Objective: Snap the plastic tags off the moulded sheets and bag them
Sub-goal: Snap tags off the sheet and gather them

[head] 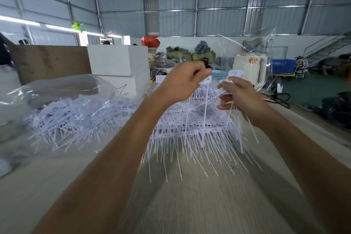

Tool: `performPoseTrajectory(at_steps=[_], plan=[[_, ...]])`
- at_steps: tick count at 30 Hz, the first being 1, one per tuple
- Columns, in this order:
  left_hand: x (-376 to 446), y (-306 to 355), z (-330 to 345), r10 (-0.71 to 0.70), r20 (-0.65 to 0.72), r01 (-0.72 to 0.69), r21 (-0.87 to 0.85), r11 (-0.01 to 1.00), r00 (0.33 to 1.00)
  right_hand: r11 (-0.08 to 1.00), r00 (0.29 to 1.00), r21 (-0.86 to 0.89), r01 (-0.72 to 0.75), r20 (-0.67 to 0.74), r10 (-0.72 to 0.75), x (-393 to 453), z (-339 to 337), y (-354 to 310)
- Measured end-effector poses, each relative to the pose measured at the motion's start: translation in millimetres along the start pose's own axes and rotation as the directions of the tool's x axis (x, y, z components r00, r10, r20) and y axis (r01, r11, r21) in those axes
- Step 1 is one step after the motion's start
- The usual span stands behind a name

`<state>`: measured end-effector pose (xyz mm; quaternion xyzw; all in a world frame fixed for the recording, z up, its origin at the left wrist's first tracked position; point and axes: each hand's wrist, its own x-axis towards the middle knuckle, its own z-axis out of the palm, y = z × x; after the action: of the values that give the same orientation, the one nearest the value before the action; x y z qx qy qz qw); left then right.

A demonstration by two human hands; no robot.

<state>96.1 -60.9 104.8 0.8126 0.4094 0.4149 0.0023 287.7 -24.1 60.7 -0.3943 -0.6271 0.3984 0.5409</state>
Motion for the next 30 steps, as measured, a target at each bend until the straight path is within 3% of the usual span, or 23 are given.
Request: performPoseTrajectory(at_steps=[5,11,19,24,30], plan=[[-3.4,-12.1,7.7,-0.077,0.096,0.077,0.007,0.997,0.992,0.997,0.994,0.049,0.062,0.084,-0.066,-6.1,23.0,-10.6],[-4.2,-8.1,9.0,-0.062,0.069,0.061,0.013,0.998,0.996,0.969,0.969,0.023,0.245,0.016,-0.245,-11.2,30.8,-22.0],[-2.7,-12.4,5.4,-0.090,0.100,0.087,0.042,0.995,0.991,0.956,0.948,-0.081,0.282,-0.129,-0.291,-7.5,23.6,-19.3],[-2.2,-10.3,10.6,-0.118,0.149,0.121,-0.011,0.993,0.982,0.955,0.930,-0.031,0.294,-0.224,-0.293,-5.1,24.4,-21.5],[-1.5,-1.9,19.8,-0.095,0.229,0.111,-0.056,0.992,0.969,0.951,0.947,0.028,0.308,-0.109,-0.303,-7.4,26.4,-24.2]])
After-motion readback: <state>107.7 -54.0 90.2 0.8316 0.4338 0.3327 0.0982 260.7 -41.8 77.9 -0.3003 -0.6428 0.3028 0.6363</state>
